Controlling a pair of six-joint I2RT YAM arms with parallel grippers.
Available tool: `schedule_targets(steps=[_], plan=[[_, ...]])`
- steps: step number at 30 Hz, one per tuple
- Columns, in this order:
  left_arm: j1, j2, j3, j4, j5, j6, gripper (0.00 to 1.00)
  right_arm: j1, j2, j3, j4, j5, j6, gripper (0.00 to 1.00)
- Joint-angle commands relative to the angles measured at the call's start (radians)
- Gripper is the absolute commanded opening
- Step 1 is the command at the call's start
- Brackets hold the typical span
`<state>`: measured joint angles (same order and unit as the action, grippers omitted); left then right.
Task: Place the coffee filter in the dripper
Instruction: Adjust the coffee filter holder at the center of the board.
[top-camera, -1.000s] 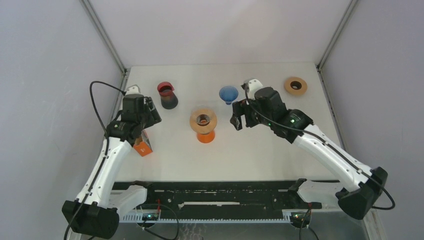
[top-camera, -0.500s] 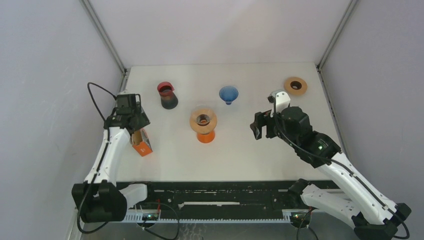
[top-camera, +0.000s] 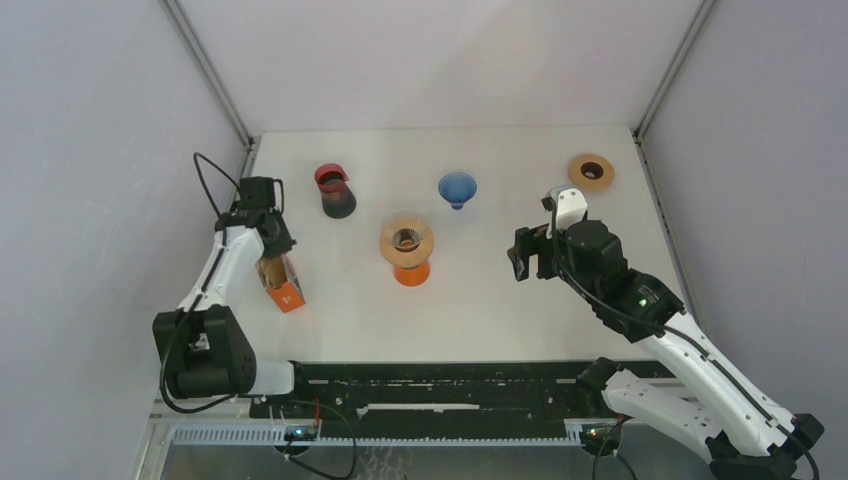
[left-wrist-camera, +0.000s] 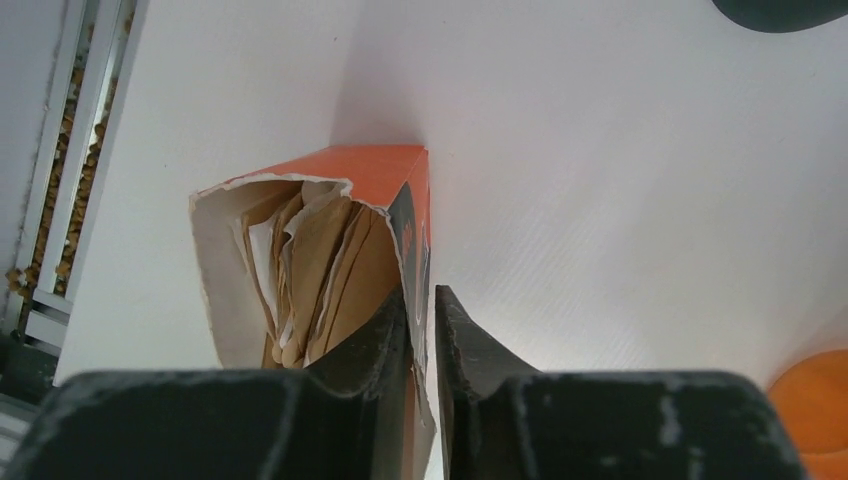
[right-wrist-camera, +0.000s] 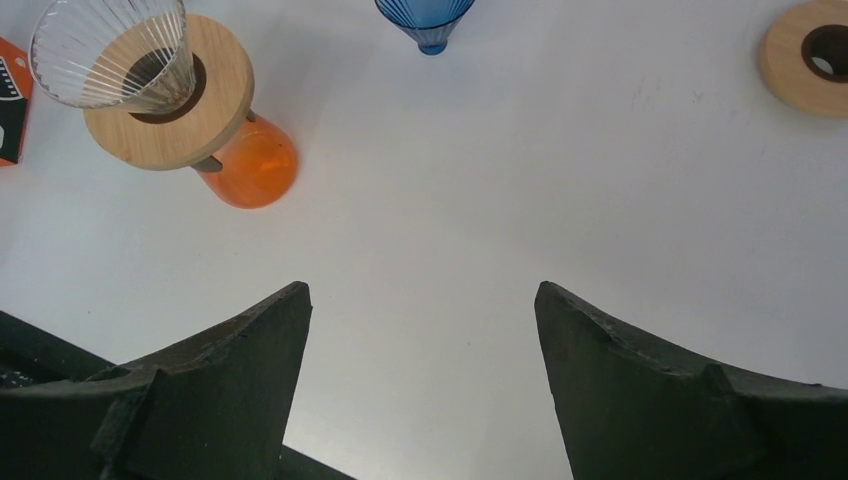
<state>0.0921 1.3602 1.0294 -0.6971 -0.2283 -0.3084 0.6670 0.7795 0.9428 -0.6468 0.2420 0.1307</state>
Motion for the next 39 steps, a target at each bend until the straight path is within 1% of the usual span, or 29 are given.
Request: schedule_targets(steps=[1, 13, 18, 21, 27, 31, 35, 39], plan=[[-0.001, 0.001, 0.062, 0.011, 0.028, 0.062, 0.17, -0.012, 0.004, 0.002, 0.050, 0.005, -0.019, 0.91], [-0.064, -0.020, 0.061, 0.010, 0.063, 0.160, 0.05, -0.035, 0.023, 0.002, 0.058, -0.024, -0.017, 0.91], [-0.075, -0.021, 0.063, 0.010, 0.069, 0.168, 0.05, -0.042, 0.033, 0.002, 0.060, -0.037, -0.015, 0.91], [-0.081, -0.020, 0.065, 0.006, 0.065, 0.170, 0.09, -0.046, 0.037, 0.002, 0.062, -0.041, -0.016, 0.91], [-0.086, -0.067, 0.084, -0.025, 0.033, 0.159, 0.24, -0.050, 0.037, 0.002, 0.062, -0.040, -0.017, 0.91], [-0.086, -0.105, 0.111, -0.073, 0.013, 0.146, 0.32, -0.050, 0.041, 0.003, 0.062, -0.044, -0.017, 0.91], [-0.085, -0.147, 0.130, -0.113, -0.008, 0.135, 0.35, -0.051, 0.038, 0.002, 0.065, -0.045, -0.018, 0.91], [-0.082, -0.193, 0.134, -0.155, -0.069, 0.110, 0.36, -0.052, 0.036, 0.002, 0.065, -0.046, -0.016, 0.91]])
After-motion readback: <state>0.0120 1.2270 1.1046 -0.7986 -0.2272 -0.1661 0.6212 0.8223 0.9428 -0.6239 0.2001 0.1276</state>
